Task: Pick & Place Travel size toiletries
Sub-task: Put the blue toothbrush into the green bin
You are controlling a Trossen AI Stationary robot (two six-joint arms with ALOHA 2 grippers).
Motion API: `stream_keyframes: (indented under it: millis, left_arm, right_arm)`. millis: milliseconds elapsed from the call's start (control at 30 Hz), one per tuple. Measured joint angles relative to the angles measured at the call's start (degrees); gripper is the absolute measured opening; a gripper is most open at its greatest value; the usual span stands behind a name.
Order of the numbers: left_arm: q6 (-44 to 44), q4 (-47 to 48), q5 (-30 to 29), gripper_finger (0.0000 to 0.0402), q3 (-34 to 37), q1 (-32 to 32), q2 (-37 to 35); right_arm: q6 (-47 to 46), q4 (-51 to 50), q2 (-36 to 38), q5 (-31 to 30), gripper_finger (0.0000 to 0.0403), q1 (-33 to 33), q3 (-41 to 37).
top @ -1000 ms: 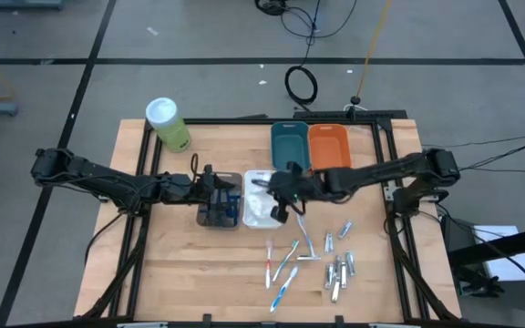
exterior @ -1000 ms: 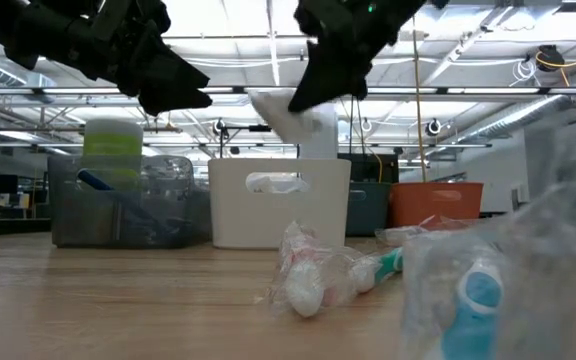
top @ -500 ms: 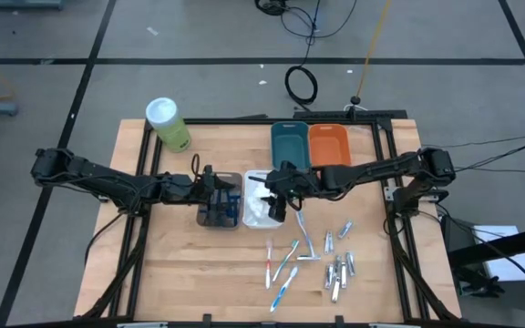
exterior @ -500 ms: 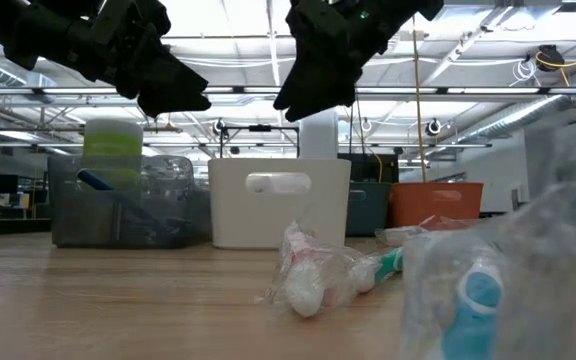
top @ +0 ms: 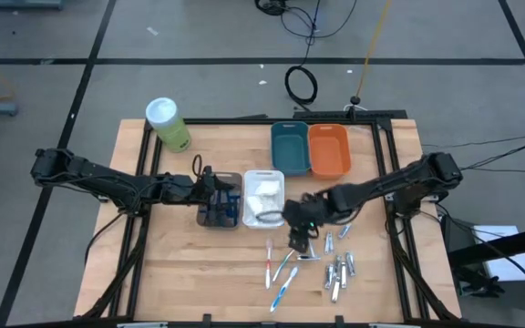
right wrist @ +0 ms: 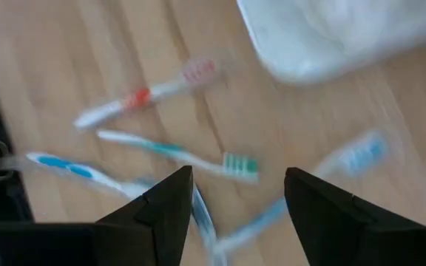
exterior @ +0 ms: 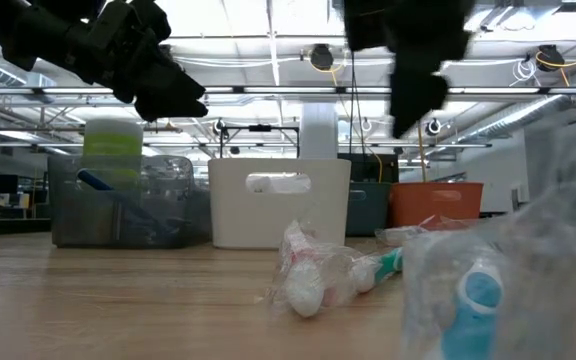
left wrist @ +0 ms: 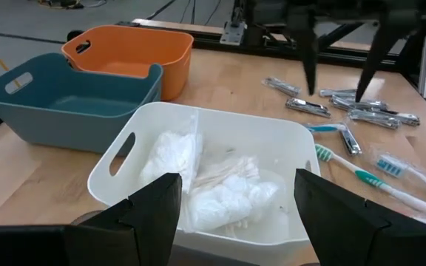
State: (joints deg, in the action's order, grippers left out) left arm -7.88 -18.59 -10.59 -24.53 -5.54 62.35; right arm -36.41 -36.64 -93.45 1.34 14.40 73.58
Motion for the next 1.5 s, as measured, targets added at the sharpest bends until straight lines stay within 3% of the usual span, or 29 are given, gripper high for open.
stream_keyframes:
  millis: [100,233,500,1000,1333,1500]
  left_arm:
    - [0.0,0.0,0.0,0.0260,0.0,0.0,0.0]
    - [-0.1,0.0,0.0,0.0260,0.0,0.0,0.0]
    - [-0.4,-0.6,0.0,0.0260,0.0,0.0,0.0]
    - [-1.3,-0.5,0.0,0.0260,0.0,0.0,0.0]
    - [-1.3,-0.5,0.0,0.0260,0.0,0.0,0.0]
    - [-1.3,-0.7,0.0,0.0260,0.0,0.0,0.0]
  right_arm:
    - [-7.3,-5.1,0.0,-3.4,0.0199,3.2,-0.1]
    - [-12.9,-3.7,-0.4,-6.4,0.0194,6.1,-3.3]
    - [-18.4,11.5,-0.3,-7.3,0.0179,7.2,-15.7]
    - [-18.9,18.4,-0.3,-7.1,0.0118,7.2,-23.9]
    - [-15.6,18.6,0.0,-7.2,0.0015,6.9,-24.3]
    - [-13.7,18.5,3.0,-7.4,0.0020,6.6,-24.3]
